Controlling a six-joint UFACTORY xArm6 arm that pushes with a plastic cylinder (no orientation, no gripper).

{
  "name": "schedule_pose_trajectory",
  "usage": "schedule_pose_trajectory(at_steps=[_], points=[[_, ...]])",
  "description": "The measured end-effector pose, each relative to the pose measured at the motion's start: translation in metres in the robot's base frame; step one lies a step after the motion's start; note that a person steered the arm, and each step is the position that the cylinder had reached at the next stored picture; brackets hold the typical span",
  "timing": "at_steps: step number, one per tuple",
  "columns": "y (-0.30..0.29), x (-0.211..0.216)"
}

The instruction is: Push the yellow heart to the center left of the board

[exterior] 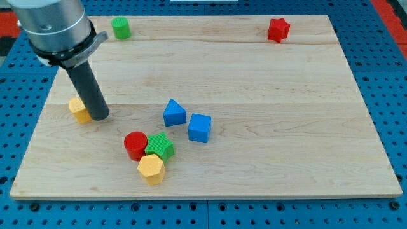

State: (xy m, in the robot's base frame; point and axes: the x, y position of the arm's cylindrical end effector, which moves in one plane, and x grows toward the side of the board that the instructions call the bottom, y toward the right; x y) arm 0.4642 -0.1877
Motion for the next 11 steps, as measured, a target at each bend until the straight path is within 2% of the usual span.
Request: schedule_pose_trajectory(at_steps=[1,2,3,4,5,7,8,9,10,11], points=[[0.008,0.028],[-0.055,0.052],[-0.07,0.035],[-0.019,0.016],[0.007,-0.006],[-0.041,-0.023],[-0.045,-0.04],[-0.077,-0.06],[-0.081,-0.078],[-0.042,-0.087]])
